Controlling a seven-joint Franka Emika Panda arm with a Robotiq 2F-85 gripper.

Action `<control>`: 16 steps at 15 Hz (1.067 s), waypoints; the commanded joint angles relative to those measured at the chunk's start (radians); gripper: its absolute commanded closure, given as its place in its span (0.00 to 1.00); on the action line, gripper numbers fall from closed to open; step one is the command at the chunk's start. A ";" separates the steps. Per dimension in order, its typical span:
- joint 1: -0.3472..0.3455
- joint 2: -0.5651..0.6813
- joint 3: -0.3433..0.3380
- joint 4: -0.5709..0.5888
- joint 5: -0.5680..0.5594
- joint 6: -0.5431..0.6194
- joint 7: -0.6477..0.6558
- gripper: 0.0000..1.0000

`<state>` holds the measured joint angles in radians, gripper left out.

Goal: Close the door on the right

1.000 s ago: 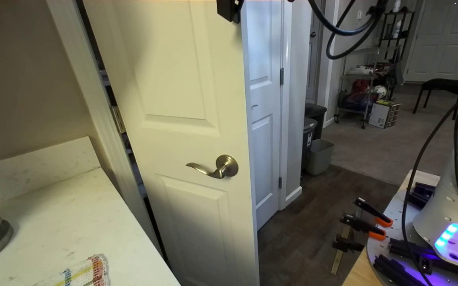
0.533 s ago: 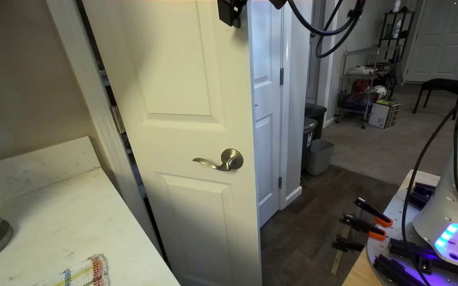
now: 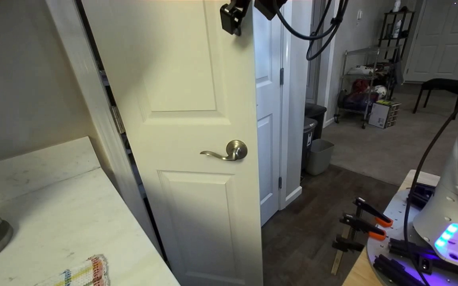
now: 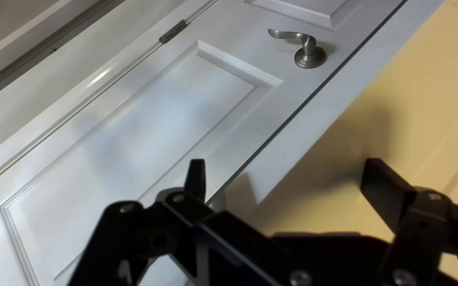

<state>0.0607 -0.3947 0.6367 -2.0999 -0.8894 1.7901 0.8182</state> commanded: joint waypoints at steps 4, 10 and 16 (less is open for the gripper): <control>0.085 0.059 -0.184 -0.023 -0.117 0.097 0.009 0.00; 0.111 0.088 -0.266 -0.009 -0.144 0.111 0.004 0.00; 0.117 0.093 -0.272 -0.009 -0.146 0.115 0.004 0.00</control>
<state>0.1459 -0.3082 0.3894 -2.1129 -1.0280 1.9168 0.8182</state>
